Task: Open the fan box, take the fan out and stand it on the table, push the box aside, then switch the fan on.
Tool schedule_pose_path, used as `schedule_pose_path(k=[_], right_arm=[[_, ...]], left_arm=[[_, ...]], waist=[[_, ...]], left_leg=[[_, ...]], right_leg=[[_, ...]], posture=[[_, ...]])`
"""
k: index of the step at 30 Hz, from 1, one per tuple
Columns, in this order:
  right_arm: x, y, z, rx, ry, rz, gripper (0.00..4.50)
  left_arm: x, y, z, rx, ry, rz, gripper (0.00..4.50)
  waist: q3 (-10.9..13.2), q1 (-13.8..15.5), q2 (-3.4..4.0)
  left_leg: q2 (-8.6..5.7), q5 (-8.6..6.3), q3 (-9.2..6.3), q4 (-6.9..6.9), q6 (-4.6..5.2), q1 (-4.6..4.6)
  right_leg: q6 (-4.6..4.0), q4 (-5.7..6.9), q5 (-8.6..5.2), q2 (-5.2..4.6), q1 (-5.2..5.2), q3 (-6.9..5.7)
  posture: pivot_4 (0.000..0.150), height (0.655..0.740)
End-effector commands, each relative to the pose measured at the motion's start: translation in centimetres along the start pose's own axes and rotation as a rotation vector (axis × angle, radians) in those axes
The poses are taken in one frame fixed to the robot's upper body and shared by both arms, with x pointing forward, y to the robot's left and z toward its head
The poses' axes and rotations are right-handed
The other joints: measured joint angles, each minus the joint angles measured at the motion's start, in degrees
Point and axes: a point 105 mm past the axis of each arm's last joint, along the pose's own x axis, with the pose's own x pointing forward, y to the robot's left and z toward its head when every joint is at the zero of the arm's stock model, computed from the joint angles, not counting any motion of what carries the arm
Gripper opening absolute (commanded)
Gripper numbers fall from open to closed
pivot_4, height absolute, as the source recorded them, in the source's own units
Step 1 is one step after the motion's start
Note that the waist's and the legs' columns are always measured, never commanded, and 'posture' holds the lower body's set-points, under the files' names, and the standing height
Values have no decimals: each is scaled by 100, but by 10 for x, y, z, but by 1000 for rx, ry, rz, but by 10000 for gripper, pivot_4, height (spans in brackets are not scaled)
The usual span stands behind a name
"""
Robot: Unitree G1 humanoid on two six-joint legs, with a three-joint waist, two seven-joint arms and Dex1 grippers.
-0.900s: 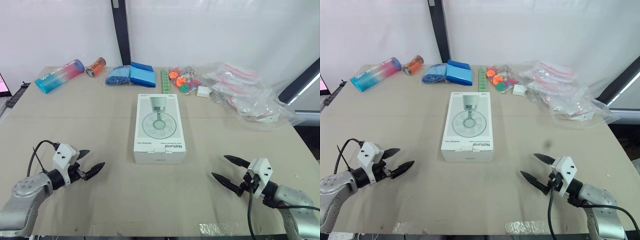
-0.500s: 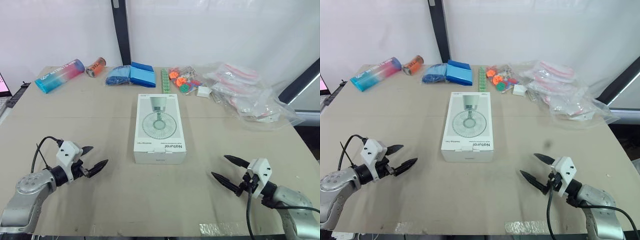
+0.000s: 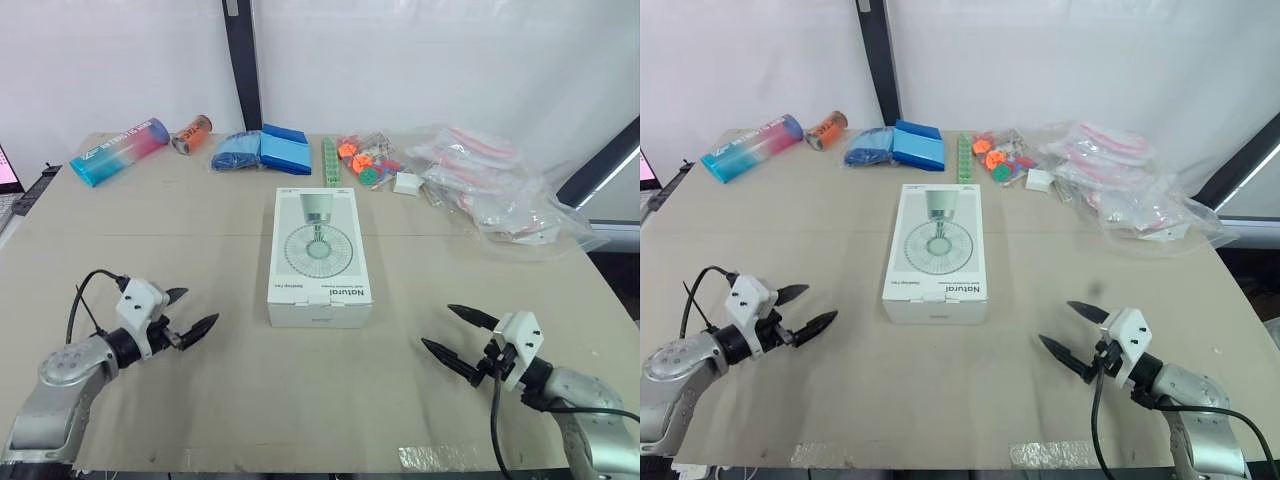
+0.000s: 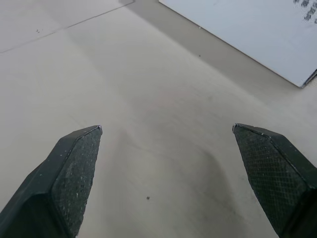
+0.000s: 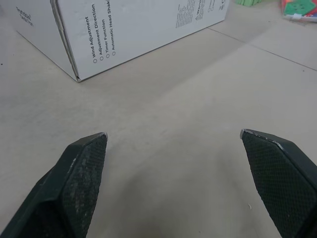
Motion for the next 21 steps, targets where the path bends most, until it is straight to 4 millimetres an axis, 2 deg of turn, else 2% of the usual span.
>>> schedule_pose_path(k=[1, 2, 3, 4, 5, 7, 12, 13, 17, 21], right_arm=[[12, -3, 36, -94, -85, 44, 45000], [16, -3, 42, -110, -100, 60, 45000], [18, -2, 47, -121, -110, 75, 45000], [22, 1, 53, -135, -123, 97, 45000], [25, 3, 56, -143, -130, 111, 45000], [33, 8, 67, -170, -156, 150, 45000], [47, 22, 84, -216, -183, 207, 45000], [49, 24, 86, -222, -186, 213, 45000], [57, 32, 96, -237, -201, 232, 45000], [66, 43, 107, -265, -223, 265, 45000]], left_arm=[[10, 2, 59, 32, -163, -61, 38865], [14, -3, 73, 53, -186, -100, 35719], [17, -8, 82, 59, -203, -132, 30463], [22, -14, 90, 66, -214, -175, 29905], [25, -19, 95, 66, -219, -202, 25016], [33, -34, 108, 71, -227, -286, 19893], [46, -63, 115, 61, -192, -416, 2341], [48, -67, 115, 60, -187, -430, 348], [56, -78, 104, 63, -132, -467, 348], [62, -80, 88, 58, -66, -469, 348]], waist=[[0, 0, 0], [2, 0, -1], [2, 0, -1], [2, -1, -3], [2, -1, -3], [2, -1, -2], [2, -6, -2], [2, -6, -2], [2, -5, -2], [2, -8, -2]], left_leg=[[0, 0, 0, 0, 0, 0], [0, 0, 0, 0, 0, 0], [-1, 0, -2, 4, 0, -4], [-1, 0, -3, 4, 0, -4], [-1, 0, -2, 5, -1, -4], [-2, -1, -4, 2, 1, -4], [-4, -1, -5, 3, 1, -5], [-4, -1, -5, 4, 1, -5], [-4, -1, -6, 4, 1, -5], [-5, 0, -7, 4, 1, -5]], right_leg=[[0, 0, 0, 0, 0, 0], [0, 0, 0, 0, 0, 0], [1, 1, 2, 1, -1, -3], [1, 1, 3, 1, -1, -3], [3, 1, 5, 2, 0, -2], [4, 1, 4, 2, 1, -2], [5, 2, 4, 4, -1, 1], [5, 2, 4, 4, -1, 1], [6, 2, 4, 5, 0, 2], [6, 2, 4, 5, -1, 3]], posture=[[1500, 7400], [1500, 7400], [1500, 7400], [1500, 7400], [1500, 7400], [1500, 7400], [1500, 7400], [1500, 7400], [1500, 7400], [1500, 7400]])
